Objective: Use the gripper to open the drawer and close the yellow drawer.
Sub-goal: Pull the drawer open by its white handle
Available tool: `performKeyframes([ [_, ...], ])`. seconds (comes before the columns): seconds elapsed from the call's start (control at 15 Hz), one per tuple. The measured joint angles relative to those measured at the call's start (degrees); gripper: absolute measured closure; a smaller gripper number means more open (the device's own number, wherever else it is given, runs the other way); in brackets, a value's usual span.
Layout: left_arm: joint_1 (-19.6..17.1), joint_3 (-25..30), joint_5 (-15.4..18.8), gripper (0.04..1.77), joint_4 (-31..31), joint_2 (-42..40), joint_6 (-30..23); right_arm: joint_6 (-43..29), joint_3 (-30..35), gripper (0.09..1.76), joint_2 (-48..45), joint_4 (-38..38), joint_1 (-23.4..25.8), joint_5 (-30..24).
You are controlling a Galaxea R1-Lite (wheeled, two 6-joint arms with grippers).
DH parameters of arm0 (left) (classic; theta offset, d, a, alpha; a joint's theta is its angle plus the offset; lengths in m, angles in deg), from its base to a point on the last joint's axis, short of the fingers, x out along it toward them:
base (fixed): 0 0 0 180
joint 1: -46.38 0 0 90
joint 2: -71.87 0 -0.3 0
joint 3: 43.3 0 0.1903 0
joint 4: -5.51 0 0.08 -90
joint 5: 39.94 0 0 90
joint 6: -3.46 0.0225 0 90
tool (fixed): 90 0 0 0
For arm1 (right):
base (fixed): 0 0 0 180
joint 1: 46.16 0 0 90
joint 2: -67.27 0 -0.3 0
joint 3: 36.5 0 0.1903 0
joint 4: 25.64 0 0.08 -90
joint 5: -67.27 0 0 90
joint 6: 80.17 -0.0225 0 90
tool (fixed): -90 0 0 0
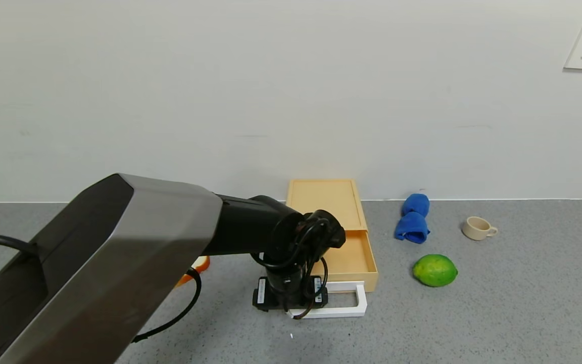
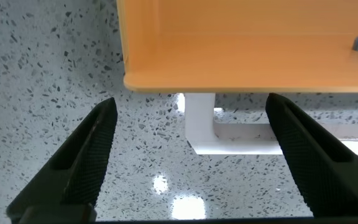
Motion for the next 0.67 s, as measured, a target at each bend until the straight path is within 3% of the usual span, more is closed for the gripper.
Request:
performKeyframes([
  [0.67,1.5,3.7,0.0,0.09,0.2,-1.9,-1.8,0.0,0.0,0.14,0.0,0.0,0.0,0.0],
])
